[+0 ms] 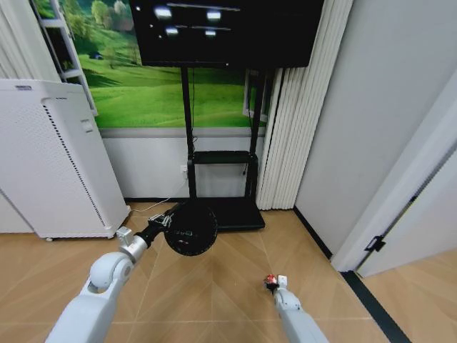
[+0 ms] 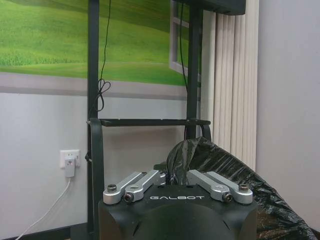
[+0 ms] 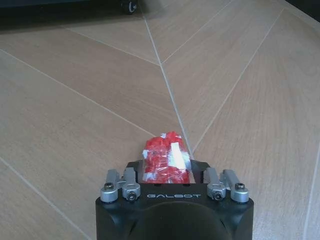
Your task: Pick up the trash bin and place the garbage on the floor into it.
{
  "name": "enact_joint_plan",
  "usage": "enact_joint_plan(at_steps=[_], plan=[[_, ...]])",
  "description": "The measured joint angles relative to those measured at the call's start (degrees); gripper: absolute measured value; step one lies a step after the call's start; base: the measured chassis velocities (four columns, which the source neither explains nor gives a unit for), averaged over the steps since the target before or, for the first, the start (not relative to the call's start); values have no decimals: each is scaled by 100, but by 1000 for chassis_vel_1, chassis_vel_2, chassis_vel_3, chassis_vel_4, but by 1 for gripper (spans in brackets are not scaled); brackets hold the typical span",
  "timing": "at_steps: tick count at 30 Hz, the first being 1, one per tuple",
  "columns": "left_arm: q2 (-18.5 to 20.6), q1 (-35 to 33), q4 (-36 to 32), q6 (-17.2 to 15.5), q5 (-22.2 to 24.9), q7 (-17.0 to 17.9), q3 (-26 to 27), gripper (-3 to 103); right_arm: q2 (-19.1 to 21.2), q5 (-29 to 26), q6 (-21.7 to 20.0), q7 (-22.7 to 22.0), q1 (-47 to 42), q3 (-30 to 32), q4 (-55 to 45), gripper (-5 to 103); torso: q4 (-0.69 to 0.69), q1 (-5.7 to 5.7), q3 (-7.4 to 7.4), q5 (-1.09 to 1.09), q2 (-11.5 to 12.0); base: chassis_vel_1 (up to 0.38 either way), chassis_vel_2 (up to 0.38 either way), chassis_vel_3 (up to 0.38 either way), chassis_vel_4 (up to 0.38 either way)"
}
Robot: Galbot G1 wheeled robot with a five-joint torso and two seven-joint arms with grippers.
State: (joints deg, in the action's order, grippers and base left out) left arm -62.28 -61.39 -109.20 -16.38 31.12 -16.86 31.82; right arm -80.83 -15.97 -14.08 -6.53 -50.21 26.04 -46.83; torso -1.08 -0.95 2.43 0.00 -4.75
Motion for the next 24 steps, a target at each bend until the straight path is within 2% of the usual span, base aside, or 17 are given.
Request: enact_joint_plan(at_steps=[1,2,3,5,9,11,12,16,24], plan=[[0,-5,-10,0,0,4,9,7,0,0,3,2,-2,0,0,52,0,0,0,0,0,0,0,0,0],[0,-5,-10,0,0,4,9,7,0,0,3,2,-2,0,0,52,0,0,0,0,0,0,0,0,0],[1,-13,-24,-3,2,8,17,7,1,8,13,7,-5,0,0,47,0,0,0,0,0,0,0,0,0],[9,-23,-40,-11,10,9,28,7,2,22,27,18,-12,0,-6,44,0,0,0,-1,0,0,0,0,0],[44,-29,-56,-25,39,24,56,7,0,70,53,37,-65,12,-98,30,1,1,-1,-1,0,0,0,0,0],[48,-27,-56,-27,45,27,57,7,-1,81,57,32,-92,27,-152,30,1,0,-1,0,0,0,0,0,0],[49,-24,-54,-28,48,28,57,7,13,75,50,10,-157,63,-306,24,1,0,0,3,0,0,0,0,0],[42,-22,-22,-29,48,28,60,7,90,46,41,-20,-265,121,-611,20,0,1,0,3,0,0,0,0,0],[-31,-8,91,-5,19,7,64,7,517,-478,-221,-125,-646,543,-2070,20,0,0,0,1,0,0,0,0,0]])
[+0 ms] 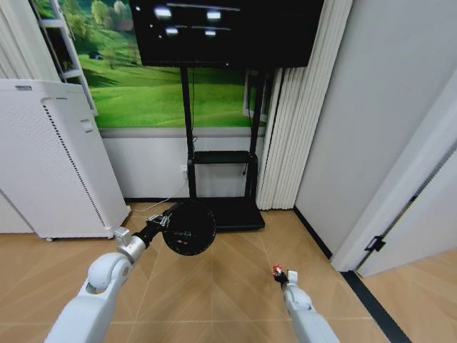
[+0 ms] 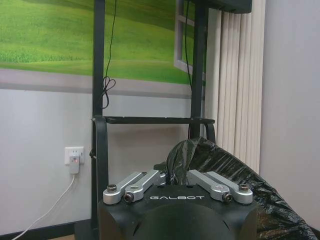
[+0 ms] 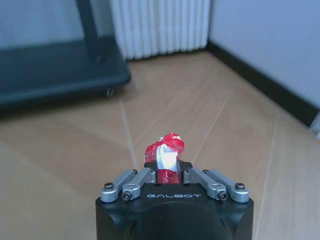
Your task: Pick up the trash bin and place the garbage on the floor into it.
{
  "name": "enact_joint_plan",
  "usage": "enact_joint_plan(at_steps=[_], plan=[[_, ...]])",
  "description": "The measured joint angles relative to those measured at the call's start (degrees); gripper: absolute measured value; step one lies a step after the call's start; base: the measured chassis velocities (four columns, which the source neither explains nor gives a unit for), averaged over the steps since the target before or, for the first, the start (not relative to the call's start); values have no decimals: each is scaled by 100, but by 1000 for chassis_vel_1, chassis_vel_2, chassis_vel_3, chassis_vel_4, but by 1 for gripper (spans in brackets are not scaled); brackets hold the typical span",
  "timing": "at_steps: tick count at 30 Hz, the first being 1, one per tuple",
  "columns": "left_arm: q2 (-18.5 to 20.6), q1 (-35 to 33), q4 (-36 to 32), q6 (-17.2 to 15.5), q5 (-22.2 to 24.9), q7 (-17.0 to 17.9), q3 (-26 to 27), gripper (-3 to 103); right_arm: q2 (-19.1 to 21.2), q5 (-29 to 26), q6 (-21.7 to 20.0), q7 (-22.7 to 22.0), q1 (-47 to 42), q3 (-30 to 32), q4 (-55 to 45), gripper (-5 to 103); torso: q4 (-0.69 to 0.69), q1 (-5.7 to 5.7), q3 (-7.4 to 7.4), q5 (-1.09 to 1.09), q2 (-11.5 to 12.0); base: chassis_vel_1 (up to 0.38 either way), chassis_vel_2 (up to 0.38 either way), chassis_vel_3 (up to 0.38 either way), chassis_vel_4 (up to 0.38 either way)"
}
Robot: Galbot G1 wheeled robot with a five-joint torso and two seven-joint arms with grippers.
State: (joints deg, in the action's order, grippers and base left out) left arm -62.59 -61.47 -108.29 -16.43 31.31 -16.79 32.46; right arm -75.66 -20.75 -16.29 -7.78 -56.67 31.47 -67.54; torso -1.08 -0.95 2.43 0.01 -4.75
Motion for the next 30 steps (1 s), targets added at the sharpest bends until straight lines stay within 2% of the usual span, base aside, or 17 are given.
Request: enact_joint_plan(at_steps=[3,5,6,8,12,13,15,16,19,20,21,24,28,30], plan=[[-12,11,46,15,-3,-10,10,7,56,-85,-54,-9,-36,158,-251,20,0,0,0,0,0,0,0,0,0],[-32,8,140,45,-4,-62,48,7,209,-282,-144,-8,-129,581,-785,20,1,0,0,0,0,0,0,0,0],[-32,8,140,45,-4,-62,48,7,209,-282,-144,-8,-129,581,-785,20,1,0,0,0,0,0,0,0,0],[-76,-8,218,56,96,-71,92,7,332,-666,-265,63,-259,1116,-1348,20,0,0,0,0,0,0,0,0,0],[-120,8,374,57,231,-66,115,7,366,-865,-380,152,-404,1517,-1870,20,-1,0,0,1,0,0,0,0,0],[-147,57,586,57,369,-64,79,7,377,-1075,-505,165,-532,1709,-2368,19,0,0,0,1,0,0,0,0,0],[-162,130,779,57,472,-85,-19,7,393,-1279,-612,165,-633,1792,-2733,18,1,0,-1,0,0,0,0,0,0],[-162,130,779,57,472,-85,-19,7,393,-1279,-612,165,-633,1792,-2733,18,1,0,-1,0,0,0,0,0,0],[-302,570,1500,55,780,-345,-430,7,467,-2025,-901,303,-1079,1873,-3919,16,2,0,0,-3,0,0,0,0,0],[-302,570,1500,55,780,-345,-430,7,467,-2025,-901,303,-1079,1873,-3919,16,2,0,0,-3,0,0,0,0,0],[-371,749,1671,46,896,-451,-556,7,483,-2214,-980,334,-1222,1847,-4233,14,-2,0,0,-1,0,0,0,0,0],[-604,1233,2078,8,1209,-643,-912,7,486,-2642,-1195,299,-1539,1579,-5050,8,-2,0,0,0,0,0,0,0,0],[-805,1539,2315,-2,1215,-743,-1150,7,491,-2732,-1319,286,-1684,1281,-5467,7,-1,0,0,0,0,0,0,0,0],[-1035,1769,2489,-1,1161,-761,-1370,7,536,-2728,-1416,285,-1709,959,-5744,7,1,0,0,0,0,0,0,0,0]])
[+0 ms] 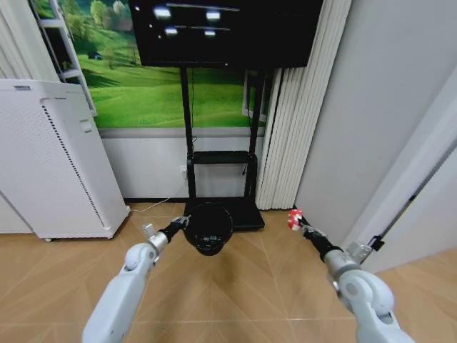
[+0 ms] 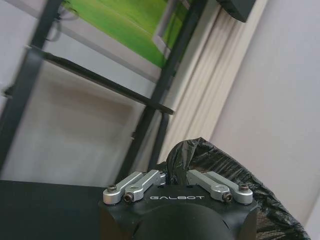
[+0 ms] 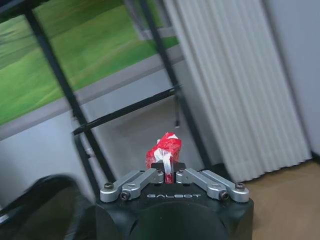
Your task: Pick up the trash bin and place the garbage on the floor into it.
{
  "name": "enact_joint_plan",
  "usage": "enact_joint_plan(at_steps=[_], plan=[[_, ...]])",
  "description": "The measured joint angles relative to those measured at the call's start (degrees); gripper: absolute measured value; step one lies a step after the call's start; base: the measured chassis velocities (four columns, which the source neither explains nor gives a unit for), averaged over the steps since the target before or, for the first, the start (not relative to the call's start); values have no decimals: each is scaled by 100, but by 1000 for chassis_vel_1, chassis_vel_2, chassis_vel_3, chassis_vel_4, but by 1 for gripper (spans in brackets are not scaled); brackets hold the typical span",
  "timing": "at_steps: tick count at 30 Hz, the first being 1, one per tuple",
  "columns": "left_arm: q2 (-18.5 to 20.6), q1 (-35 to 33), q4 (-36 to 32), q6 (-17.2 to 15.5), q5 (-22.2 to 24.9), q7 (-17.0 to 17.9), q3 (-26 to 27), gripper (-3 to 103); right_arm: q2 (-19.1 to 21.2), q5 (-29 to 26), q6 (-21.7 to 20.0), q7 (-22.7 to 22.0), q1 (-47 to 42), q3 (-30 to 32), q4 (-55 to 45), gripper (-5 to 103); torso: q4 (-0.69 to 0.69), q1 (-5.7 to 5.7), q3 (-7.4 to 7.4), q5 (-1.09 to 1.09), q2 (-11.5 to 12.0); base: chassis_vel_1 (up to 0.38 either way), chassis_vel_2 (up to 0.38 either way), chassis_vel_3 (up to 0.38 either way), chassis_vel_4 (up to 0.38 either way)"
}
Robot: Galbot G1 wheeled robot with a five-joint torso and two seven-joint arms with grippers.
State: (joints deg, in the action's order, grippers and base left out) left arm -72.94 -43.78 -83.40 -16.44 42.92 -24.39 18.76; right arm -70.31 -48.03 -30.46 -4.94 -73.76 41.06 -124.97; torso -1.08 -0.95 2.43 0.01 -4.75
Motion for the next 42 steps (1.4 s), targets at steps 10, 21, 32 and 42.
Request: enact_joint_plan(at_steps=[10,21,32,42], plan=[[-847,280,497,55,-495,-39,-468,7,355,193,-192,-100,523,-922,-142,7,0,0,0,0,0,0,0,0,0],[-957,310,504,67,-628,-34,-563,7,378,316,-307,-168,833,-1109,65,33,0,0,0,0,0,0,0,0,0],[-810,226,230,60,-736,88,-485,7,378,107,-240,-408,1061,-884,135,71,-2,0,0,-2,0,0,0,0,0],[22,-457,-835,113,-1531,494,25,7,94,1835,677,-413,1218,-589,1242,100,0,0,0,-2,0,0,0,0,0]])
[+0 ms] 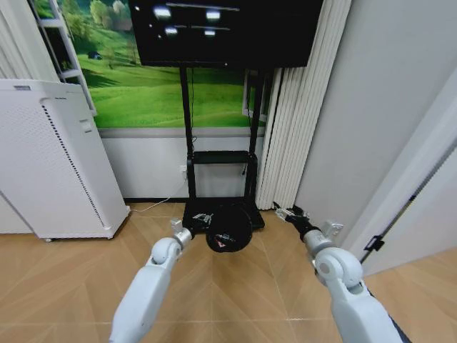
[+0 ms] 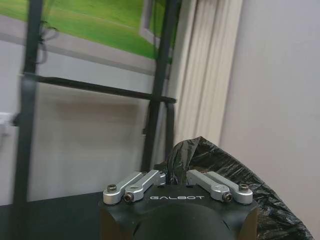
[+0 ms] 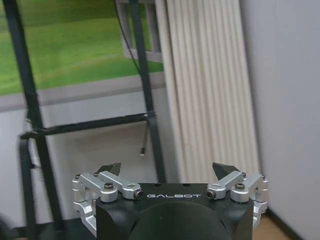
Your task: Pick up the trash bin and place the garbage on the floor into it.
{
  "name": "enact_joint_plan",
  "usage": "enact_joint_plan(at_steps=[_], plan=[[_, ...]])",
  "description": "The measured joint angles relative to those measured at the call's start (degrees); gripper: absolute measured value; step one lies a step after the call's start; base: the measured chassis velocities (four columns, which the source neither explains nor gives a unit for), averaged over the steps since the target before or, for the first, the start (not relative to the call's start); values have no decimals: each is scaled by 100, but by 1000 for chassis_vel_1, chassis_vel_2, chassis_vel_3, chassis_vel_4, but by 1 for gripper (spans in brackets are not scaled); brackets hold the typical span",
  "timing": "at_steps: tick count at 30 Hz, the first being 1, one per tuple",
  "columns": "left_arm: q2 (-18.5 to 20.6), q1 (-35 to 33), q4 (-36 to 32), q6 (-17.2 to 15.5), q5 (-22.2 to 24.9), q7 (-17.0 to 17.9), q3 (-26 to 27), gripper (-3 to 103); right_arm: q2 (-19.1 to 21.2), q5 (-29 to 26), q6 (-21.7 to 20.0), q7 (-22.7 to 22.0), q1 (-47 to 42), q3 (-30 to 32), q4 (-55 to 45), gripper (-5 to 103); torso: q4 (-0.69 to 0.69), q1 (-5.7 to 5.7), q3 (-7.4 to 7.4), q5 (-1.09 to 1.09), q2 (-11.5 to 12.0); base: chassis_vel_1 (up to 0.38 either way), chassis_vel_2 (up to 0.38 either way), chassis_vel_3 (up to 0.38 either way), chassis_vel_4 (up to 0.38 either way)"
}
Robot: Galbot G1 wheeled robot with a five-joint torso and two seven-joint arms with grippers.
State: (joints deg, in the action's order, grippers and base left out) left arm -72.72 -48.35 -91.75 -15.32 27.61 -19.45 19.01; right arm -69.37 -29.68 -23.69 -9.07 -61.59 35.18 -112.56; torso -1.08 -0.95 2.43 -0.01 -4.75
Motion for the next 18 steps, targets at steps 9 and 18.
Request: enact_joint_plan(at_steps=[9,18], plan=[[742,-918,-1194,-74,101,260,814,7,-99,1046,550,277,127,-118,1167,100,0,0,-1,0,0,0,0,0,0],[911,-1623,-1766,-42,162,275,1671,7,-129,1478,667,372,133,-149,1424,100,1,1,-1,0,0,0,0,0,0]])
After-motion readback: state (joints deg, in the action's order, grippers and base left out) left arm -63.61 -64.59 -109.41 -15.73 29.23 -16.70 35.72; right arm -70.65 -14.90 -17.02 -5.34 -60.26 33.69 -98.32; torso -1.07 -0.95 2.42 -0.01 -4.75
